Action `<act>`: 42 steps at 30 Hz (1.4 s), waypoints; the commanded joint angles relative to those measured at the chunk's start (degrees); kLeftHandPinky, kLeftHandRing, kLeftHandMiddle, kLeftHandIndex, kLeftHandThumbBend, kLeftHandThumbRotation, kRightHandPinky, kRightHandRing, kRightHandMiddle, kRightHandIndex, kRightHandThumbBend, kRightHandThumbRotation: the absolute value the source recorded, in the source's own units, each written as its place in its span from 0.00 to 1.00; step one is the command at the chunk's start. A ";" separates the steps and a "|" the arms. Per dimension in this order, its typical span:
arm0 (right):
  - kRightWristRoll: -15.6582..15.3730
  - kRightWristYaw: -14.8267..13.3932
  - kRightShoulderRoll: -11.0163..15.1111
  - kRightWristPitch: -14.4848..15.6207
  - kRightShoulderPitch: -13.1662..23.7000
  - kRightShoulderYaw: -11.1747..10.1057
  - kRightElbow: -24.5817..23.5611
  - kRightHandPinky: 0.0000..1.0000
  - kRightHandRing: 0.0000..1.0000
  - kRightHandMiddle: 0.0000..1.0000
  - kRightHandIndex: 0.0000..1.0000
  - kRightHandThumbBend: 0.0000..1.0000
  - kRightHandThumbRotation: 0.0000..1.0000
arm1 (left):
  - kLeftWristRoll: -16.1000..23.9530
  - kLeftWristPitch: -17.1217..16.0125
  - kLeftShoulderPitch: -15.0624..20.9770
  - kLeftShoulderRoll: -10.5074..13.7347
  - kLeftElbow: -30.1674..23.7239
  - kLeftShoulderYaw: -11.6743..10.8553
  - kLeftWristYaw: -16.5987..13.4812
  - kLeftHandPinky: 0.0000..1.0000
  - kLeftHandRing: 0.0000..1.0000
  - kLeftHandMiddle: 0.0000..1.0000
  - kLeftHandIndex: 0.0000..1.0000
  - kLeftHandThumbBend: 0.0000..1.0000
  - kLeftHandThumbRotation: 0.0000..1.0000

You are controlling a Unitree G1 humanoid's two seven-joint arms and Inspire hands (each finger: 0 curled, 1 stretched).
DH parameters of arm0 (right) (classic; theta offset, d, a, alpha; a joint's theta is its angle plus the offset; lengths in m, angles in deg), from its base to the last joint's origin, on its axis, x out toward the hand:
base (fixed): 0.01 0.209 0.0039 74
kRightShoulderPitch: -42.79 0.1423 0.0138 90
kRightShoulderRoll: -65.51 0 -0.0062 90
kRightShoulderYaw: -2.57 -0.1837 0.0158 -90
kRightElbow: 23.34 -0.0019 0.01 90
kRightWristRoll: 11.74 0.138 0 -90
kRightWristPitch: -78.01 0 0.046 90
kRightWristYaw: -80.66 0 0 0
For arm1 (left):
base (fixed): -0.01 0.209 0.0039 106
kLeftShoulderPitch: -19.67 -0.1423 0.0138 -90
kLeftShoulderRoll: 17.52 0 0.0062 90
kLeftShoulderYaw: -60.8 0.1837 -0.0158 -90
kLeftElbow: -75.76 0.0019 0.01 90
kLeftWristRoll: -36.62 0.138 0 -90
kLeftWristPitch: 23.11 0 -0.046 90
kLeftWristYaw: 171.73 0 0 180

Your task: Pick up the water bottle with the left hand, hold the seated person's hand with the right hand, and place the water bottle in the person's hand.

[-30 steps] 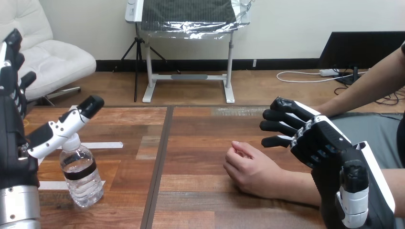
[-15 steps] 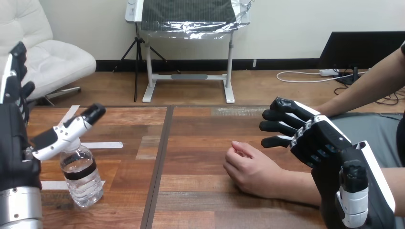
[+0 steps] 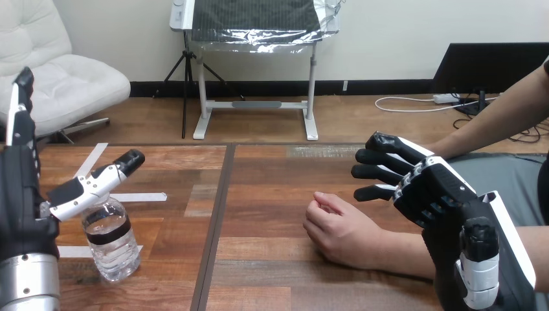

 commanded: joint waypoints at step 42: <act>1.18 0.04 0.31 -0.41 2.55 -0.59 -2.16 0.66 0.75 0.77 0.78 0.90 0.96 | 2.80 -1.30 6.52 5.23 19.79 1.34 -2.32 1.00 1.00 1.00 1.00 0.97 0.18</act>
